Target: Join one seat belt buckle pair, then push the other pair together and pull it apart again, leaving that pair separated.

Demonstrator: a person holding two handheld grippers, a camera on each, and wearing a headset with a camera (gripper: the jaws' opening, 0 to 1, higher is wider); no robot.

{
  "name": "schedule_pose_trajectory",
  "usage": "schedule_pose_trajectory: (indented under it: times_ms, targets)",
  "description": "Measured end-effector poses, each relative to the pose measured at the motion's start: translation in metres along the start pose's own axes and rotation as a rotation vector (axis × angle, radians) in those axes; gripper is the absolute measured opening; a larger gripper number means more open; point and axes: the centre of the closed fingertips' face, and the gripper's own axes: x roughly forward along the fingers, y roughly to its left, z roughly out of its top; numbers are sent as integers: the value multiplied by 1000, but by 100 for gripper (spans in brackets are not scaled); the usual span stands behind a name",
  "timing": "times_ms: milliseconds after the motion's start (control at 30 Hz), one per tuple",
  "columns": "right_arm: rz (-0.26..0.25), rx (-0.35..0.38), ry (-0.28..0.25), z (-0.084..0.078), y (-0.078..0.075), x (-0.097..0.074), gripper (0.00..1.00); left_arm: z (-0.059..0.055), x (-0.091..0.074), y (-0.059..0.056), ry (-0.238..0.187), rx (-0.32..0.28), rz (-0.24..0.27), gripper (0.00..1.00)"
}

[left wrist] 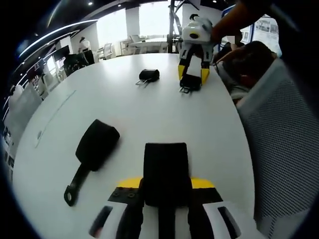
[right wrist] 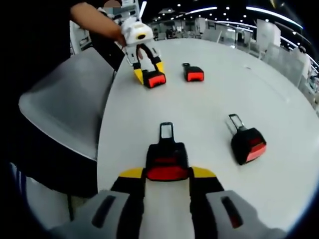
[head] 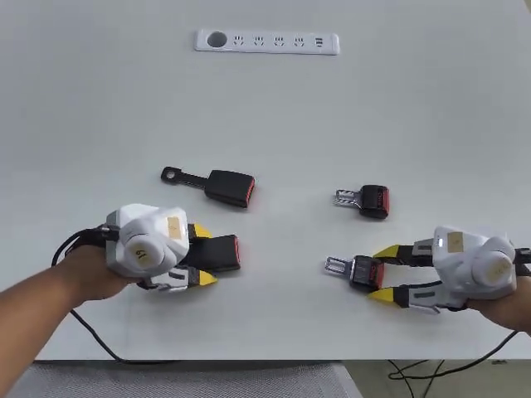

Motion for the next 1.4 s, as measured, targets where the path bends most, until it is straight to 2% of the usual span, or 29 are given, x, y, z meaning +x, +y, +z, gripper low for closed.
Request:
schedule_pose_trajectory:
  times_ms: [133,267,533,833,1400]
  targets:
    - [9,-22,1,2,0,0,34,0,0,-2,5,54,-41,35]
    - [27,-43,8,2,-1,-1,34,-2,-1,-2,35,117,-89,35]
    - [78,-94,32,-1,0,-1,34,-3,-1,-2,61,179,-137,35]
    - [81,-102,9,5,4,0,33,-3,-2,-2,62,180,-144,35]
    - [84,-98,-79,23,9,11,34,-5,-2,-2,89,173,-155,35]
